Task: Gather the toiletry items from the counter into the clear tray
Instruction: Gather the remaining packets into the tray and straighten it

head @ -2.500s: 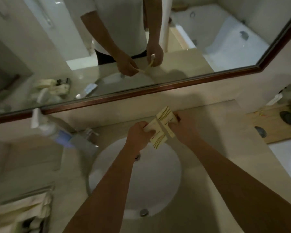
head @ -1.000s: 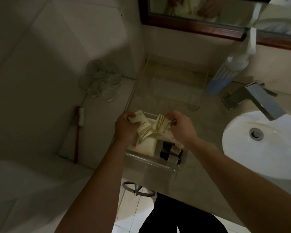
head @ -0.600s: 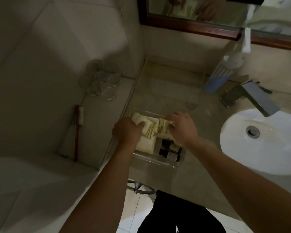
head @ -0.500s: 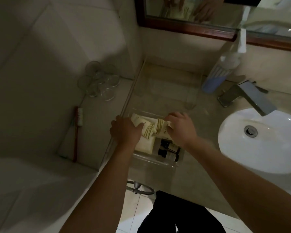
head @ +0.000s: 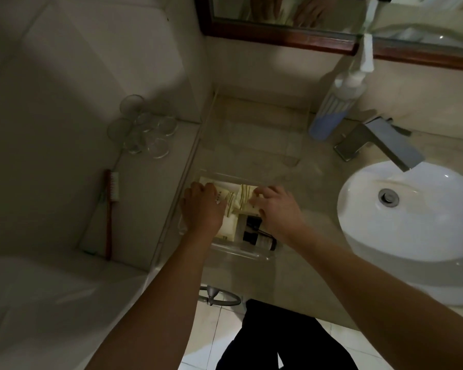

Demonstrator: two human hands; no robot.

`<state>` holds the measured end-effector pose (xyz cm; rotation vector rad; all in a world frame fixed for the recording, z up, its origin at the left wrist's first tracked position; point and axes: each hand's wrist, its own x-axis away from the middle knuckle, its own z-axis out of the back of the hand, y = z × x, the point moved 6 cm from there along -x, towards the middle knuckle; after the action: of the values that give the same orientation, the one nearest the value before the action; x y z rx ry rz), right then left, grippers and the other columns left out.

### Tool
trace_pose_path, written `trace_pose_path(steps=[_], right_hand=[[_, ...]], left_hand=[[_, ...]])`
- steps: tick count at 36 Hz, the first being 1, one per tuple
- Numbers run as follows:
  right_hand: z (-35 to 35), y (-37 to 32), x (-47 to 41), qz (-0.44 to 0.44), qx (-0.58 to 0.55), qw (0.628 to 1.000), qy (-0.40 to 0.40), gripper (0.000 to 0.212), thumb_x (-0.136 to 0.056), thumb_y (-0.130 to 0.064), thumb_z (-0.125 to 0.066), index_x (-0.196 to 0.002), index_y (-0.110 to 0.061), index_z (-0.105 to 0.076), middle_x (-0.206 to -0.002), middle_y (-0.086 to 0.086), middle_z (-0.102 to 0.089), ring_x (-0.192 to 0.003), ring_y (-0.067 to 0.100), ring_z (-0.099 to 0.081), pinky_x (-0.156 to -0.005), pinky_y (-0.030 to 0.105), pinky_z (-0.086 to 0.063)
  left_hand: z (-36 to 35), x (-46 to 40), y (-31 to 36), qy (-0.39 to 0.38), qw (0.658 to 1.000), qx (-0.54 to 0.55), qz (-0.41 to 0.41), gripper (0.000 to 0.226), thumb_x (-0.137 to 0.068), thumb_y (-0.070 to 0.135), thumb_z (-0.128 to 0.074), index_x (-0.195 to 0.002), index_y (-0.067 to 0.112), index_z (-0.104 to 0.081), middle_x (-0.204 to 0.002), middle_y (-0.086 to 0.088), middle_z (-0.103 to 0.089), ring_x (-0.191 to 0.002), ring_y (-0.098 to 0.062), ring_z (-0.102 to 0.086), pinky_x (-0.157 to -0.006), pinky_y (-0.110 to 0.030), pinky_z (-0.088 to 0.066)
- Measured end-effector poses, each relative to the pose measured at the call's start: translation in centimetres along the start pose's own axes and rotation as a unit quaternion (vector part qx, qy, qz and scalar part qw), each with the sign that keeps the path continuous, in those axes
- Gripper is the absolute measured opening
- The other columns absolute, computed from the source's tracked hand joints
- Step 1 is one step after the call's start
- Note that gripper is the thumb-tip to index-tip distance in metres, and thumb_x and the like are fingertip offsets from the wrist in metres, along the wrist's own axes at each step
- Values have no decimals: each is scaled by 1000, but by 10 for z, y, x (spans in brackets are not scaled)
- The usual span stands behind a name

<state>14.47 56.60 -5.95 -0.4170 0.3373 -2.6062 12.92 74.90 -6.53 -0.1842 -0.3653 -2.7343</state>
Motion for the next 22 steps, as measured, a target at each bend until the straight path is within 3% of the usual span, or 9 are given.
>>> trace_pose_path(steps=[6, 15, 22], right_hand=[[-1, 2, 0, -17, -32, 999, 6, 42, -83, -21, -62, -123, -32, -60, -139, -4, -50, -129, 26, -40, -102, 52, -42], [0, 3, -3, -25, -39, 999, 12, 40, -81, -22, -61, -121, -29, -58, -139, -3, -50, -126, 25, -42, -100, 47, -43], [4, 5, -1, -34, -38, 999, 17, 39, -82, -18, -60, -120, -27, -58, -137, -6, -50, -124, 22, -41, -98, 37, -46]], left_hand=[[1, -5, 6, -18, 999, 12, -26, 64, -60, 62, -72, -111, 26, -56, -130, -4, -48, -117, -30, -46, -94, -43, -40], [1, -8, 13, -61, 997, 27, -34, 64, -53, 53, -77, -108, 29, -53, -132, -4, -44, -119, -30, -43, -94, -44, -41], [7, -15, 11, -16, 997, 73, 4, 58, -64, 57, -70, -107, 20, -57, -129, -10, -47, -116, -34, -47, -94, -43, -44]])
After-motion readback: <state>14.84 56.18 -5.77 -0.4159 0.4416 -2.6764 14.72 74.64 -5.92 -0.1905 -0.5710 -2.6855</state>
